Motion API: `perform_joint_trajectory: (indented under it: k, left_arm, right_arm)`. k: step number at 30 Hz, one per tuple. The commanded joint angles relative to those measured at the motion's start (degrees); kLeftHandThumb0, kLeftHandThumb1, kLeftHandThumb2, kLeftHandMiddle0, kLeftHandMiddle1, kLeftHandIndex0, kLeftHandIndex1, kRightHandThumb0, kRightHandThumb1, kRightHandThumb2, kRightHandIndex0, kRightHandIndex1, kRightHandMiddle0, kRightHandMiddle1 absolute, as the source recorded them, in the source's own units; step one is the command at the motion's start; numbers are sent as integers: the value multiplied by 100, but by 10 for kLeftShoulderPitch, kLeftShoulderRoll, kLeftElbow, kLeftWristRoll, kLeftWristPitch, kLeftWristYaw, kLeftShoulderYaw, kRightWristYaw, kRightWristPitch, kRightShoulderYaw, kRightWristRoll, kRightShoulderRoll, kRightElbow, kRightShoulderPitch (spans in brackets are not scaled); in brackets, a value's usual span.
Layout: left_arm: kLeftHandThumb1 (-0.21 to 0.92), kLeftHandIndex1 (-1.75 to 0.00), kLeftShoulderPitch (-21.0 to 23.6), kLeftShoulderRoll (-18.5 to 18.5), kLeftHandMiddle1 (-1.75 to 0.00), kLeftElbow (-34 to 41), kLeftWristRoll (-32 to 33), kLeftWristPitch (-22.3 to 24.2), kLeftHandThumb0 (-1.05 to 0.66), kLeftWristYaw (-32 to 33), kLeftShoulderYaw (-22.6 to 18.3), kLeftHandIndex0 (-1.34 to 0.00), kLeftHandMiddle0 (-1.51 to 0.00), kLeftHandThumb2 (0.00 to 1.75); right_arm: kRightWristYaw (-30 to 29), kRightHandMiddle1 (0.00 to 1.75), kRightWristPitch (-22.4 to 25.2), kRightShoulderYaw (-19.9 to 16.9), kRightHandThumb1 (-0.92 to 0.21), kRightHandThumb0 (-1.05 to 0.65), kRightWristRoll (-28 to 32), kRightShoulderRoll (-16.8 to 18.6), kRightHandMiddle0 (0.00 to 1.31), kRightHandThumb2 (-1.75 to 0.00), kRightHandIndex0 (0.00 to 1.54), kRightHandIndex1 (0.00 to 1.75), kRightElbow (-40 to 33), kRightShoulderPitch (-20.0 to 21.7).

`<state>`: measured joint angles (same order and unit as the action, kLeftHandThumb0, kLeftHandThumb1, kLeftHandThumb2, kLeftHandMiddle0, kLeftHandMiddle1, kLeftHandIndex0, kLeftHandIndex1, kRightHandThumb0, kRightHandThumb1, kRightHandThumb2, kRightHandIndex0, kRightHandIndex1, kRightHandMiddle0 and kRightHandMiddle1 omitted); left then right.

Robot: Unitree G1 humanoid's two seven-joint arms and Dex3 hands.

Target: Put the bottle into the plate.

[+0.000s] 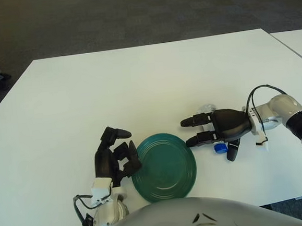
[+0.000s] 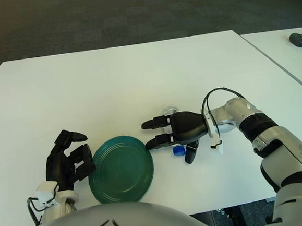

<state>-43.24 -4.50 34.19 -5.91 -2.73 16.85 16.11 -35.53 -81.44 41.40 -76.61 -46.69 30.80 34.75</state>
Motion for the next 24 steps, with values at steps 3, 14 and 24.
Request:
perform_joint_trajectory:
  k: [3,14,24]
  left_arm:
    - [31,-175,-11,7,-175,8,0,-22,-49,-13,-7,-62,-131,133]
    - [35,-175,-23,17,-175,-6,8,-71,-48,-36,-23,-59,-131,128]
    - [36,-175,-29,19,-175,-15,4,-91,-47,-45,-36,-58,-131,126]
  right_arm:
    - [3,34,-13,0,-92,-83,28,10,0,-63,22,2,-16,-19]
    - [14,45,-13,-4,-92,-75,54,26,0,-53,25,2,-17,-39]
    - [61,119,-40,-7,-92,-76,111,55,3,-55,27,100,11,-38]
